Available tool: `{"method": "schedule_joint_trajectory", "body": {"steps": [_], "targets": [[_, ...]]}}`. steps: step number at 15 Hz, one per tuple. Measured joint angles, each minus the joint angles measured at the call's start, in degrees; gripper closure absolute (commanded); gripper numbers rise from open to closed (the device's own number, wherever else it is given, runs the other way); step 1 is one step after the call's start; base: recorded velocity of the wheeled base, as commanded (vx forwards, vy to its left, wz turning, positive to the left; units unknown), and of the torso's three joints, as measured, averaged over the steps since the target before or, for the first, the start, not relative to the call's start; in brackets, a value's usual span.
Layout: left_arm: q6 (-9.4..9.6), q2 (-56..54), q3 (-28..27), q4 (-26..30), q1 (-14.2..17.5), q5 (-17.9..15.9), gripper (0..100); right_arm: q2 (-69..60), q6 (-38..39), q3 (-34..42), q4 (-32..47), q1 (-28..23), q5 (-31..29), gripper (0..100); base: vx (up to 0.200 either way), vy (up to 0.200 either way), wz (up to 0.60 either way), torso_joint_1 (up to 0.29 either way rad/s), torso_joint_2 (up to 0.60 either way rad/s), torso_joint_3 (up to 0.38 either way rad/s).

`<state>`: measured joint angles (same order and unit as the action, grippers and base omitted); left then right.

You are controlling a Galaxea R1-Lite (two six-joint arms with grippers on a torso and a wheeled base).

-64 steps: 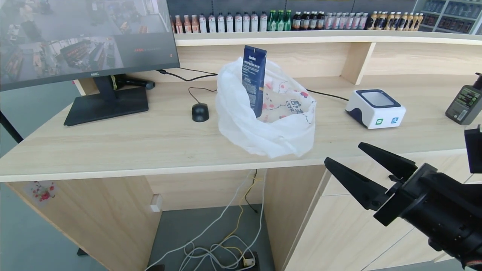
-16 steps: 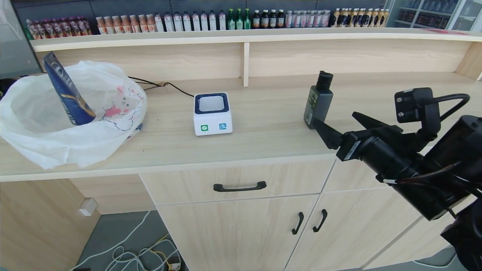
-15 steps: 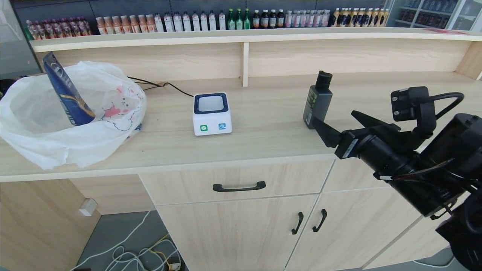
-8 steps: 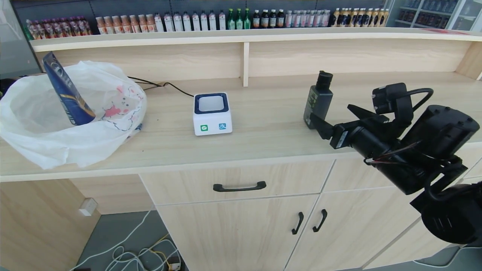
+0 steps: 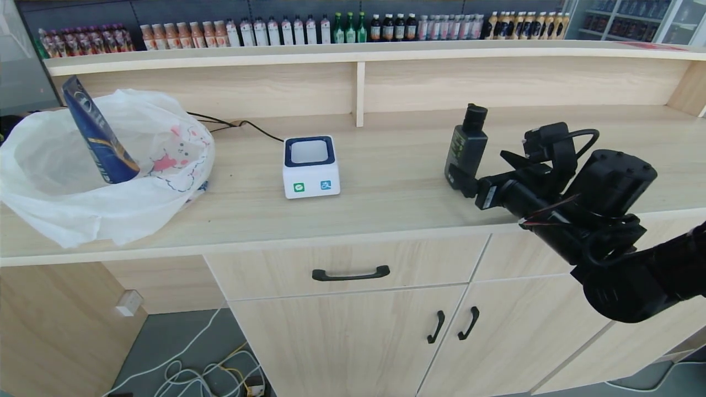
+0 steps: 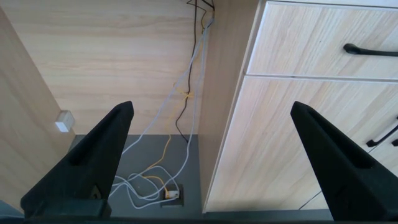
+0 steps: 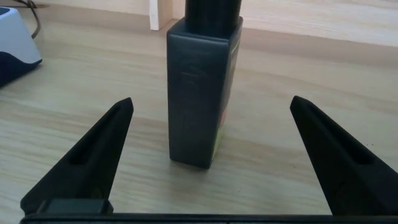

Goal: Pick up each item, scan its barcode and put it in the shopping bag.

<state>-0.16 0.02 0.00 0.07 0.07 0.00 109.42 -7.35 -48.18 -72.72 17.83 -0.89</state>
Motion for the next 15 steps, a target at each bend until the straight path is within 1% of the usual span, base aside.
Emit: {"method": "schedule_joint_trajectory", "body": {"steps": [3, 5, 8, 15], "targets": [[0.00, 0.0, 0.0, 0.0, 0.0, 0.0, 0, 1.3, 1.6, -1.5, 0.6, 0.9, -0.1, 0, 0.000, 0.000, 0.00, 0.000, 0.00, 0.000], [0.00, 0.0, 0.0, 0.0, 0.0, 0.0, 0, 1.6, 1.7, -3.5, 2.5, 1.2, 0.0, 0, 0.000, 0.000, 0.00, 0.000, 0.00, 0.000], [0.00, 0.0, 0.0, 0.0, 0.0, 0.0, 0, 2.5, 3.2, -6.4, 2.8, 1.6, 0.2, 0, 0.000, 0.000, 0.00, 0.000, 0.00, 0.000], [0.00, 0.0, 0.0, 0.0, 0.0, 0.0, 0, 4.8, 5.1, -10.0, 3.3, 1.7, 0.2, 0, 0.000, 0.000, 0.00, 0.000, 0.00, 0.000]]}}
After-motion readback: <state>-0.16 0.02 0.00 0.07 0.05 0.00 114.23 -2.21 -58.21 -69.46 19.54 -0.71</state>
